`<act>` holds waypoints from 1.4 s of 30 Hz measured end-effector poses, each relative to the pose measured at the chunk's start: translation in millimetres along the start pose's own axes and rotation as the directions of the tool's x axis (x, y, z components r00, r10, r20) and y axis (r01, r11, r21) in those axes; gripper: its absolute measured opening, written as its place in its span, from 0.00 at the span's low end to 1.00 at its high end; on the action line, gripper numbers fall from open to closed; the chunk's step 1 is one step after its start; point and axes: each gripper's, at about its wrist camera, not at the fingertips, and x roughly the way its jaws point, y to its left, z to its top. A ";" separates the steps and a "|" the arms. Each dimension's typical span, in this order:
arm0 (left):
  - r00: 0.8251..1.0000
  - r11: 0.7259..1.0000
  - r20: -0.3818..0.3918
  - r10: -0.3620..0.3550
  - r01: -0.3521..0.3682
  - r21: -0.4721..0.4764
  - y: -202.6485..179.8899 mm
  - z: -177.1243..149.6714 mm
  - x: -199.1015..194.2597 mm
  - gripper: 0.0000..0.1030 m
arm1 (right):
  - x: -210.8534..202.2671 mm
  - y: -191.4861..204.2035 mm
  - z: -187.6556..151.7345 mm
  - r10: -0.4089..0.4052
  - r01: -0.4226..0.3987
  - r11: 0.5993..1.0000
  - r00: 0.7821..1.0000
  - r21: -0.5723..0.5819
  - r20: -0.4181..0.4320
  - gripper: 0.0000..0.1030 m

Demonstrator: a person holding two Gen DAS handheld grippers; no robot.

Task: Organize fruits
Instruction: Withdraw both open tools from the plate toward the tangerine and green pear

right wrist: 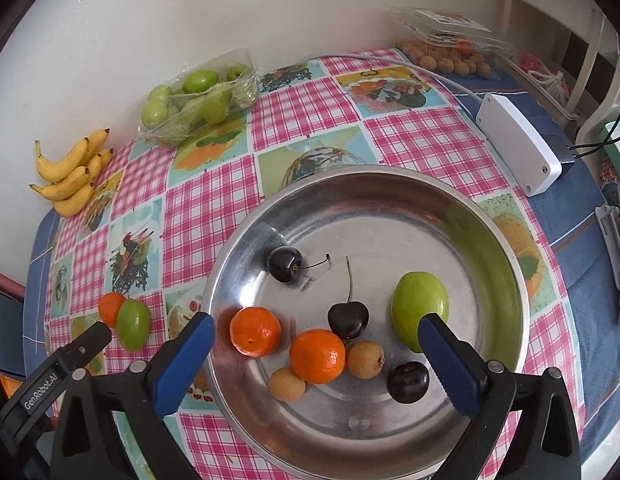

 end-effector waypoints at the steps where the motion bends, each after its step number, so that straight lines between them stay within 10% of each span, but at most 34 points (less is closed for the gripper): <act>1: 1.000 1.000 0.004 0.005 -0.005 -0.001 0.6 0.2 -0.3 0.90 | -0.2 -0.1 0.2 0.000 0.000 1.000 1.000 -0.001 0.003 1.00; 20: 0.999 0.995 0.052 -0.009 0.014 -0.096 35.9 8.1 -14.6 0.90 | -0.8 30.9 -5.5 0.022 -0.019 0.995 0.999 -0.096 0.036 1.00; 42: 0.982 0.987 0.132 0.137 -0.125 -0.101 90.3 25.1 -42.2 0.90 | 4.5 114.8 -31.7 0.111 -0.104 0.950 0.994 -0.294 0.007 1.00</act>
